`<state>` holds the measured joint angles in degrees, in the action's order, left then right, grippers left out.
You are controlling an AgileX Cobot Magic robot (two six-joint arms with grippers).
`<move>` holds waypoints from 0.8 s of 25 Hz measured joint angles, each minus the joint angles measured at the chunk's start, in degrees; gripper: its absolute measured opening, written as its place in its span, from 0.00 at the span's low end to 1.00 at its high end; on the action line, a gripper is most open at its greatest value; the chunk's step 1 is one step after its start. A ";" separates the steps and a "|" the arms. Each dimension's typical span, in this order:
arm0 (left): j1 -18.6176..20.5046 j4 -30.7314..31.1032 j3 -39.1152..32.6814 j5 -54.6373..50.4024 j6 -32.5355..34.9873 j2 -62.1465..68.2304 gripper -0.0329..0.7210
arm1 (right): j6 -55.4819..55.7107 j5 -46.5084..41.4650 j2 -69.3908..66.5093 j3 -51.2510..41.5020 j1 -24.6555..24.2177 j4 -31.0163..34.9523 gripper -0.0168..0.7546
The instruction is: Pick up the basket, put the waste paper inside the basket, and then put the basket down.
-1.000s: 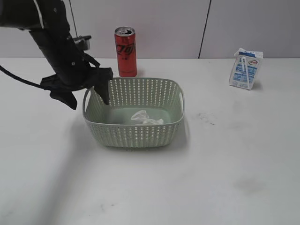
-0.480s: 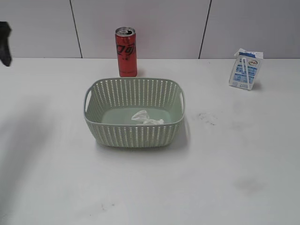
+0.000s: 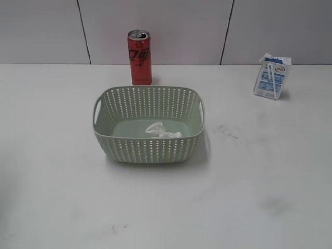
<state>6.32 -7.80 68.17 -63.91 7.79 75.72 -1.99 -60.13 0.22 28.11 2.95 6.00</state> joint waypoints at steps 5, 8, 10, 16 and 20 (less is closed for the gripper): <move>0.00 -0.78 -12.60 2.25 0.58 -14.36 0.89 | 0.00 0.00 0.00 0.00 0.00 0.00 0.79; 0.00 -0.78 -20.28 2.64 0.69 -22.77 0.88 | 0.00 0.00 0.00 0.00 0.00 0.00 0.79; 0.00 -0.78 -25.59 2.71 0.69 -28.45 0.88 | 0.00 0.04 0.00 0.00 0.00 0.00 0.79; 0.00 -0.78 -36.57 2.29 0.69 -42.98 0.85 | 0.00 0.11 0.00 0.00 0.00 0.00 0.79; 0.00 -0.78 -39.91 2.09 0.69 -51.32 0.83 | 0.00 0.11 0.00 0.00 0.00 0.00 0.79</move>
<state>6.32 -8.58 28.26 -61.81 8.48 24.40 -1.99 -60.01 0.22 28.11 2.95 6.00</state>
